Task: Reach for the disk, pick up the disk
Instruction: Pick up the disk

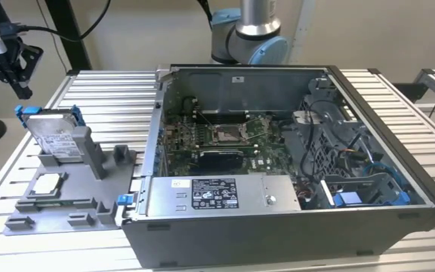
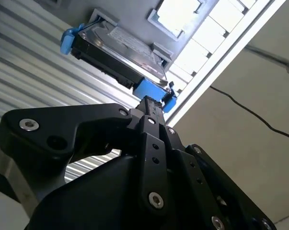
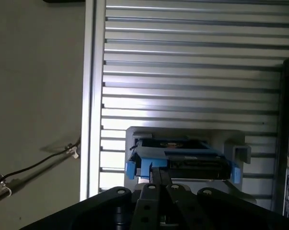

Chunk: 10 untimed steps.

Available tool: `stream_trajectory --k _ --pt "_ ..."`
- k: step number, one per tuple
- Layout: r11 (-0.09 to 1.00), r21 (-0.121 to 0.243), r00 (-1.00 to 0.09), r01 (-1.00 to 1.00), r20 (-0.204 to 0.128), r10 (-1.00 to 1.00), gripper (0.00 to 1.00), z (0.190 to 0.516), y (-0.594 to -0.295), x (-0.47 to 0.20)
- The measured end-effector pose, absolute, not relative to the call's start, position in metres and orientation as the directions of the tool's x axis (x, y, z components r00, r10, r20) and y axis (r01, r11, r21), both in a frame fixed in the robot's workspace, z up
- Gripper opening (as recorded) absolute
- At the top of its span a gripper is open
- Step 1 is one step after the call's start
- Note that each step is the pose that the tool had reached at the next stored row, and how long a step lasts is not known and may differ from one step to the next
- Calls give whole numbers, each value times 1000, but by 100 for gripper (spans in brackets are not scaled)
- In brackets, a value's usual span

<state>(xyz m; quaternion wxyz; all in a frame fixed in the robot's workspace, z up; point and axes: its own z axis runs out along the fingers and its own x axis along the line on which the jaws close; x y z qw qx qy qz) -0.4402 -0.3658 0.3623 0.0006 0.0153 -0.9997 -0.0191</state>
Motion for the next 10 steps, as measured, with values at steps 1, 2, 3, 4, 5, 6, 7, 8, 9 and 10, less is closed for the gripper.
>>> stream_trajectory --k 1,2,3,4,5,6,7,8,9,10 --pt "999 38 -999 -39 1 -39 0 362 -366 -440" --pt "998 38 -999 -50 0 -50 0 362 -366 -440" --pt "997 38 -998 -62 1 -62 0 362 -366 -440" --pt "996 38 -997 -75 0 -75 0 362 -366 -440" --pt "995 38 -996 -87 0 -87 0 362 -366 -440" --pt "994 38 -995 -102 0 -102 0 362 -366 -440" --pt "992 38 -993 -117 0 -117 0 362 -366 -440" --pt "991 38 -991 -131 0 -131 0 362 -366 -440" --pt "989 38 -989 -146 0 -146 0 362 -366 -440" --pt "986 38 -987 -161 0 -162 0 362 -366 -440"
